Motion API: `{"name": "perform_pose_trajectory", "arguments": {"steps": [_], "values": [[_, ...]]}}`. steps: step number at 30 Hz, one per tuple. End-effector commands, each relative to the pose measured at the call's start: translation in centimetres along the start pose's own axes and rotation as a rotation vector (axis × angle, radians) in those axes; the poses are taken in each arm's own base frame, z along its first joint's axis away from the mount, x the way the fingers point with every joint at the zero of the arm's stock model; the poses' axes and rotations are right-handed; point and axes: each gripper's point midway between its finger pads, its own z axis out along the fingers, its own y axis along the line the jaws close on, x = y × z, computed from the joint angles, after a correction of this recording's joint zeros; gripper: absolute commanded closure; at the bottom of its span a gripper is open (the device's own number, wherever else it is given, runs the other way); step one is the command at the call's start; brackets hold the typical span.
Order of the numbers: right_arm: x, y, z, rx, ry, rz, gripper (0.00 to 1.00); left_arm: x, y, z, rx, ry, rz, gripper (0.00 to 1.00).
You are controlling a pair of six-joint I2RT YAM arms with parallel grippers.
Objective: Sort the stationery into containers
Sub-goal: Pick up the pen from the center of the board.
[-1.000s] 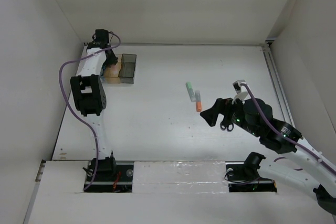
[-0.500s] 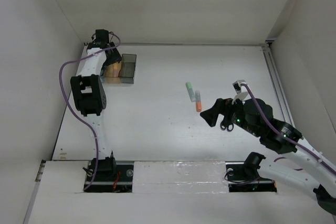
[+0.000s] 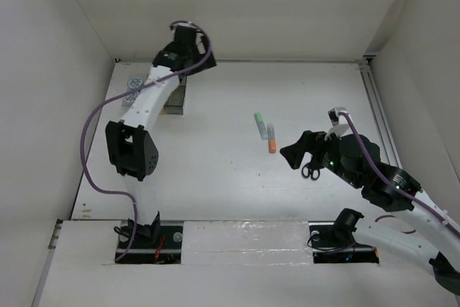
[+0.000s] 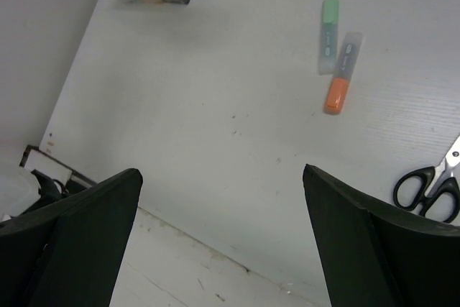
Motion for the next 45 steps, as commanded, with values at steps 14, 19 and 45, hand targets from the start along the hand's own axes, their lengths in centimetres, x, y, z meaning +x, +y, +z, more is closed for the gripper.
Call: {"name": "perform_pose_trajectory", "arguments": {"steps": [14, 19, 45], "values": [[-3.0, -1.4, -3.8, 0.06, -0.115, 0.068, 0.0, 20.9, -14.7, 2.0, 0.01, 0.241, 0.079, 0.0], [-2.6, -0.9, -3.8, 0.034, -0.096, 0.067, 0.0, 23.3, -14.9, 3.3, 0.026, 0.287, 0.03, 0.0], [-0.7, 0.5, -2.4, -0.061, -0.049, 0.068, 0.0, 26.9, -12.2, 7.9, -0.203, 0.287, 0.09, 0.28]]}}
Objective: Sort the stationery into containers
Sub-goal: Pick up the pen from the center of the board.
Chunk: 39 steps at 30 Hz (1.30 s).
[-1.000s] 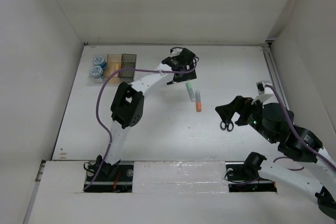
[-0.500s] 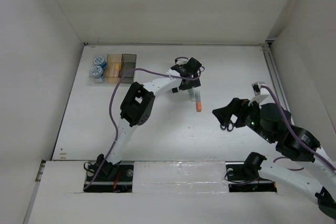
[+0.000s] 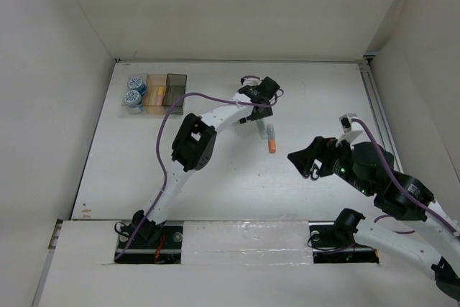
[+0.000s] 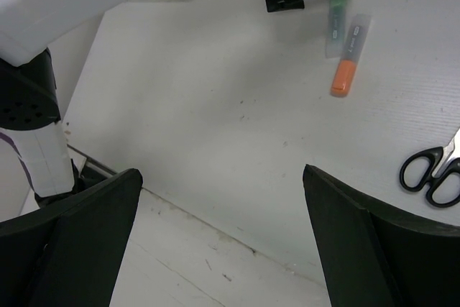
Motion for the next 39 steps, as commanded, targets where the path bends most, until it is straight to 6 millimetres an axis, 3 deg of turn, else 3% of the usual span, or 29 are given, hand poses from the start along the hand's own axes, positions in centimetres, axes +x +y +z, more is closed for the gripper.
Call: {"name": "perform_pose_trajectory", "arguments": {"steps": [1, 3, 5, 10, 13, 18, 19, 22, 26, 27, 29, 30, 33, 34, 36, 37, 39], "values": [[-1.0, 1.2, -0.2, -0.06, -0.047, 0.022, 0.0, 0.5, 1.7, 0.3, -0.087, 0.0, 0.031, 0.31], [-1.0, 1.2, -0.2, -0.06, -0.047, 0.022, 0.0, 0.5, 2.0, 0.2, -0.099, -0.002, 0.035, 0.38], [-1.2, 1.4, -0.2, -0.065, -0.054, 0.024, 0.0, 1.1, 2.5, 0.8, -0.115, 0.01, 0.052, 0.38], [-0.9, 1.2, 0.0, -0.06, -0.047, 0.022, 0.0, 2.4, 3.2, 2.0, -0.145, 0.046, 0.096, 0.58], [-0.9, 1.2, 0.0, -0.06, -0.047, 0.022, 0.0, 3.1, 3.5, 2.4, -0.149, 0.063, 0.101, 0.65], [-0.9, 1.2, 0.0, -0.06, -0.047, 0.022, 0.0, 3.6, 3.0, 2.6, -0.12, 0.086, 0.103, 0.91], [-0.9, 1.2, 0.0, -0.06, -0.047, 0.022, 0.0, 3.4, 2.8, 2.5, -0.113, 0.081, 0.1, 1.0], [-0.9, 1.2, 0.0, -0.06, -0.047, 0.022, 0.0, 3.2, 2.9, 2.5, -0.119, 0.072, 0.1, 1.0], [-0.6, 0.9, -0.2, -0.054, -0.04, 0.02, 0.0, -0.6, 3.0, -0.1, -0.065, 0.004, 0.101, 1.0], [-0.8, 1.0, -0.5, -0.06, -0.047, 0.022, 0.0, -3.5, 2.8, -2.1, -0.02, -0.048, 0.105, 1.0], [-0.9, 0.8, -0.4, -0.052, -0.053, 0.023, 0.0, -5.9, 2.8, -4.0, 0.029, -0.094, 0.135, 1.0], [-1.0, 0.9, -0.7, -0.059, -0.061, 0.025, 0.0, -8.4, 3.6, -5.6, 0.041, -0.13, 0.124, 1.0], [-1.0, 0.9, -0.7, -0.059, -0.061, 0.025, 0.0, -12.5, 4.9, -8.3, 0.07, -0.17, 0.165, 1.0], [-1.0, 0.9, -0.7, -0.059, -0.061, 0.025, 0.0, -14.6, 6.5, -9.1, 0.058, -0.195, 0.159, 1.0], [-1.0, 0.9, -0.7, -0.059, -0.061, 0.025, 0.0, -16.6, 8.4, -10.0, 0.047, -0.207, 0.221, 1.0], [-1.2, 1.0, -0.7, -0.064, -0.068, 0.027, 0.0, -18.4, 10.2, -10.6, 0.037, -0.226, 0.228, 1.0], [-1.2, 1.0, -0.7, -0.064, -0.068, 0.027, 0.0, -20.0, 12.8, -10.8, -0.007, -0.243, 0.257, 1.0]]}}
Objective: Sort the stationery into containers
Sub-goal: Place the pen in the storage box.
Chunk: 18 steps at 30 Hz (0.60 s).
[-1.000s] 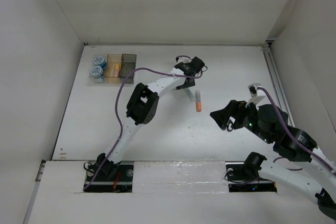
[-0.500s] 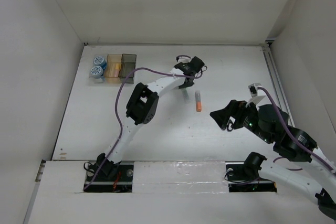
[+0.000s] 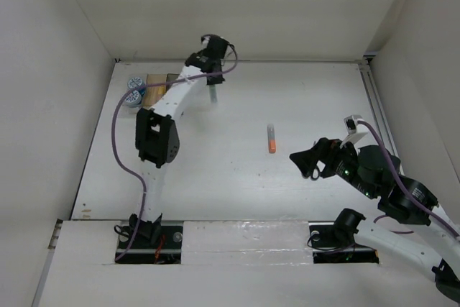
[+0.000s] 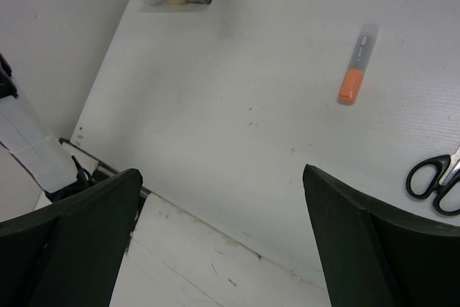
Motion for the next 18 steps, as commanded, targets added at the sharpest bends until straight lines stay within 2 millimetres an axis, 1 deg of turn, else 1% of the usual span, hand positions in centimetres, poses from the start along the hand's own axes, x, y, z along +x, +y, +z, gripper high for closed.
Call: {"name": "perform_pose_trajectory", "arguments": {"steps": [1, 2, 3, 4, 5, 6, 7, 8, 9, 10, 11, 12, 13, 14, 15, 16, 18], "values": [[-0.7, 1.0, 0.3, -0.037, -0.029, 0.015, 0.0, -6.1, 5.5, -4.4, -0.042, -0.116, 0.111, 1.0], [-0.4, 0.8, 0.4, -0.032, -0.022, 0.013, 0.0, -7.0, 8.4, -4.1, -0.095, -0.117, 0.096, 1.0], [-0.5, 1.1, 0.4, -0.047, -0.025, 0.016, 0.0, -7.8, 9.9, -4.4, -0.097, -0.125, 0.069, 1.0], [-0.5, 1.1, 0.4, -0.047, -0.025, 0.016, 0.0, -7.8, 11.4, -4.0, -0.095, -0.11, 0.045, 1.0], [-0.5, 1.2, 0.7, -0.046, -0.024, 0.006, 0.0, -9.0, 14.5, -3.9, -0.094, -0.124, -0.015, 1.0], [-0.5, 1.2, 0.7, -0.046, -0.024, 0.006, 0.0, -9.1, 15.1, -3.5, -0.051, -0.112, -0.036, 1.0], [-0.3, 1.3, 0.9, -0.049, -0.01, -0.005, 0.0, -9.6, 16.3, -3.6, -0.049, -0.122, -0.057, 1.0], [0.0, 1.3, 1.1, -0.051, 0.002, -0.008, 0.0, -9.8, 17.3, -3.3, -0.054, -0.127, -0.062, 1.0], [0.0, 1.3, 1.1, -0.051, 0.002, -0.008, 0.0, -10.6, 19.0, -3.2, -0.088, -0.151, -0.057, 1.0], [0.1, 1.5, 1.0, -0.062, 0.01, -0.018, 0.0, -10.9, 19.4, -3.2, -0.104, -0.165, -0.043, 1.0], [0.3, 1.7, 1.0, -0.072, 0.018, -0.019, 0.0, -11.2, 20.1, -3.2, -0.123, -0.175, -0.029, 1.0], [0.3, 1.7, 1.0, -0.072, 0.018, -0.019, 0.0, -11.4, 20.4, -3.0, -0.138, -0.176, -0.007, 1.0], [0.3, 1.8, 1.0, -0.08, 0.023, -0.019, 0.0, -11.6, 21.2, -2.5, -0.187, -0.184, 0.0, 1.0], [0.1, 2.1, 0.8, -0.094, 0.022, -0.017, 0.0, -12.1, 21.3, -2.4, -0.188, -0.196, 0.021, 1.0], [0.3, 2.0, 0.7, -0.088, 0.029, -0.019, 0.0, -11.8, 21.3, -1.9, -0.191, -0.184, 0.042, 1.0], [-0.1, 2.3, 0.3, -0.109, 0.02, -0.024, 0.0, -11.9, 21.3, -1.1, -0.192, -0.188, 0.052, 1.0], [0.2, 2.2, 0.3, -0.103, 0.028, -0.026, 0.0, -12.3, 21.5, -0.6, -0.205, -0.194, 0.084, 1.0]]}}
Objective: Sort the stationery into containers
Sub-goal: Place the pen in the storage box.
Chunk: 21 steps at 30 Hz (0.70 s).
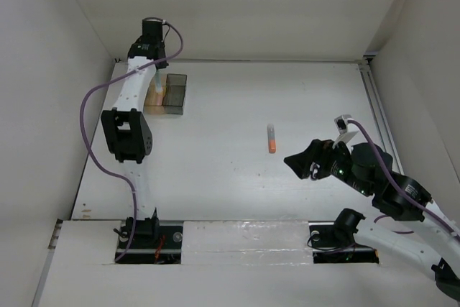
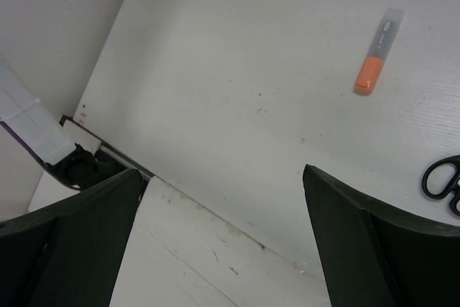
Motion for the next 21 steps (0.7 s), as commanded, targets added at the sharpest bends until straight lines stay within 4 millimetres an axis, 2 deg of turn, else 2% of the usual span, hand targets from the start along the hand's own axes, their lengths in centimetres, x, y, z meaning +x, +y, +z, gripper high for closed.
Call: {"name": "perform_pose_trajectory", "arguments": {"steps": [1, 2, 5, 7, 8, 14, 17, 19, 20, 21], "values": [[-1.5, 1.8, -1.1, -0.085, -0.044, -0.008, 0.0, -1.7, -1.3, 1.0, 0.006, -0.065, 0.083, 1.0], [-1.5, 1.8, -1.1, -0.085, -0.044, -0.008, 0.0, -2.0, -1.0, 1.0, 0.014, -0.071, 0.075, 1.0], [-1.2, 1.9, -1.2, -0.095, -0.027, -0.02, 0.0, -1.3, -0.7, 2.0, -0.006, -0.064, 0.114, 1.0], [-1.2, 1.9, -1.2, -0.094, -0.027, -0.031, 0.0, -0.2, -0.1, 2.7, -0.041, -0.043, 0.134, 1.0], [-1.0, 1.8, -0.9, -0.089, -0.02, -0.033, 0.0, -0.1, 1.1, 3.1, -0.058, -0.039, 0.12, 1.0], [-0.8, 2.2, -0.3, -0.099, -0.001, -0.056, 0.0, -0.5, 4.2, 4.1, 0.018, -0.038, 0.033, 1.0], [-0.7, 2.1, -0.1, -0.1, -0.002, -0.056, 0.0, -0.9, 3.9, 4.2, 0.032, -0.052, 0.03, 1.0], [-0.6, 2.0, 0.2, -0.095, 0.005, -0.066, 0.0, 0.2, 3.5, 5.3, 0.042, -0.025, 0.027, 1.0], [-0.7, 2.2, 0.2, -0.1, -0.002, -0.065, 0.0, -0.2, 3.4, 5.2, 0.051, -0.035, 0.025, 1.0], [-0.7, 2.2, 0.2, -0.1, -0.002, -0.065, 0.0, 0.4, 3.3, 5.8, 0.051, -0.023, 0.027, 1.0]]}}
